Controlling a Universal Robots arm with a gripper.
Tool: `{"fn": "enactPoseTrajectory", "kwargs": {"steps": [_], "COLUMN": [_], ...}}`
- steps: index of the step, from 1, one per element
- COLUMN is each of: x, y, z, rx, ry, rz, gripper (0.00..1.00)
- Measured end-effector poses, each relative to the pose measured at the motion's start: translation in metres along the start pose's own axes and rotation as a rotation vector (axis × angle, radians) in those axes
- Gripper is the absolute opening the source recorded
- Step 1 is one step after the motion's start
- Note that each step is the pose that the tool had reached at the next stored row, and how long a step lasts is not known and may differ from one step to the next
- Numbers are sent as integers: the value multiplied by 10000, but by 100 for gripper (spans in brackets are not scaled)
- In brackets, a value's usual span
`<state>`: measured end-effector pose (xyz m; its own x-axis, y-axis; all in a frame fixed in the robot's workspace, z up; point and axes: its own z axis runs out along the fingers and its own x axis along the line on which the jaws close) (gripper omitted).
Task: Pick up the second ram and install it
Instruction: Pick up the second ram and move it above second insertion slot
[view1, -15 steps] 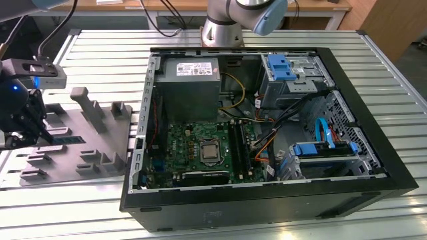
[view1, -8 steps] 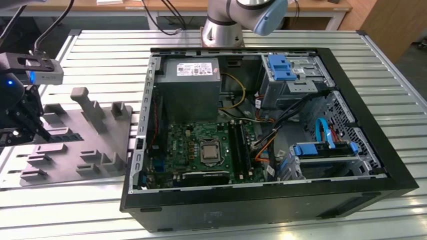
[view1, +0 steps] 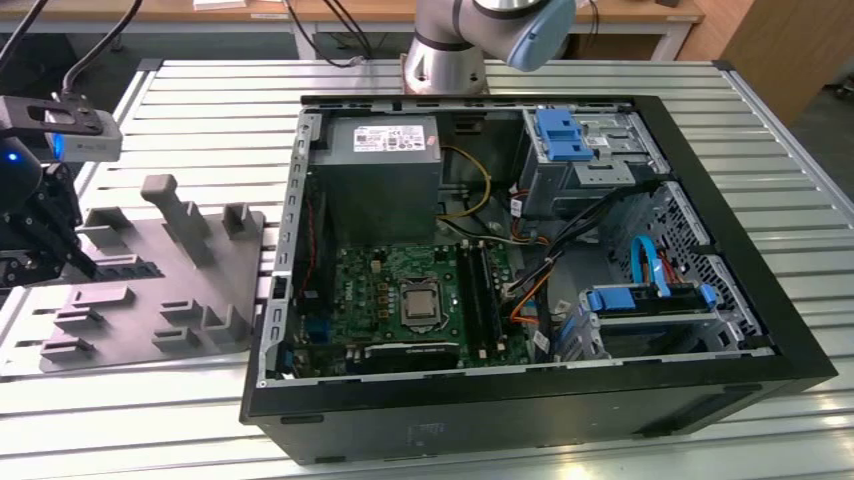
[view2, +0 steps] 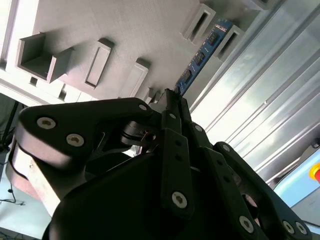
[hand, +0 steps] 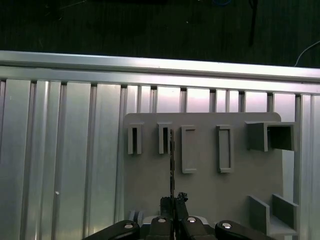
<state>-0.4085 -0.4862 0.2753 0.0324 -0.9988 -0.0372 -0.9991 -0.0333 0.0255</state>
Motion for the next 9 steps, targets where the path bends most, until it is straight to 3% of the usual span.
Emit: {"fn": "enactPoseTrajectory", "kwargs": {"steps": [9], "x": [-4], "y": [3], "z": [-107], "rx": [0], "ry": [0], "rz": [0], "gripper": [14]}}
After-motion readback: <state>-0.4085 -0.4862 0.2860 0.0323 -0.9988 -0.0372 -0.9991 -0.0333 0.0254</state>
